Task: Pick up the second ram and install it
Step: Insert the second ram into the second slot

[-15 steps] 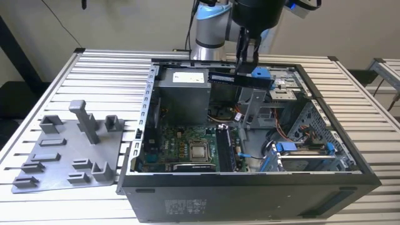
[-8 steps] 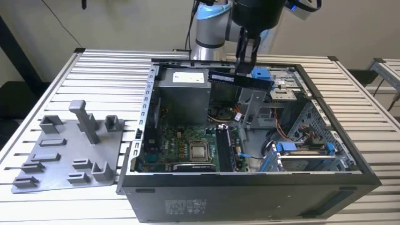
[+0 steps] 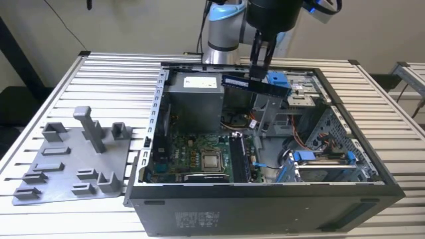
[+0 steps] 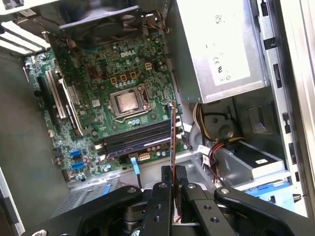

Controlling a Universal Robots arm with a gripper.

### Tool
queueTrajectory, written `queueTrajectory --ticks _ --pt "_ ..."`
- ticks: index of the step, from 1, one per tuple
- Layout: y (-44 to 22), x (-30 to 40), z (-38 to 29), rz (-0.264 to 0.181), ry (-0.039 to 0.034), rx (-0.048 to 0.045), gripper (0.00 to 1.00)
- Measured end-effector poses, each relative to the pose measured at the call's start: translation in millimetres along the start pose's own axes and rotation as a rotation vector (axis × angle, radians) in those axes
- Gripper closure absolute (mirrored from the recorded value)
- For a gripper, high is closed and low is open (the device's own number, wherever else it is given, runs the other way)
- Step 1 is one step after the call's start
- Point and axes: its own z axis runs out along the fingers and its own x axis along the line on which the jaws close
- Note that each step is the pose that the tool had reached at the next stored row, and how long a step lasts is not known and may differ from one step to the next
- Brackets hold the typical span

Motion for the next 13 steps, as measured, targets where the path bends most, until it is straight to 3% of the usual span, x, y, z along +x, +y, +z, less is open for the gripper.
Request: queueTrajectory --ticks 13 --pt "0.0 0.0 0.3 0.151 0.0024 0.0075 0.86"
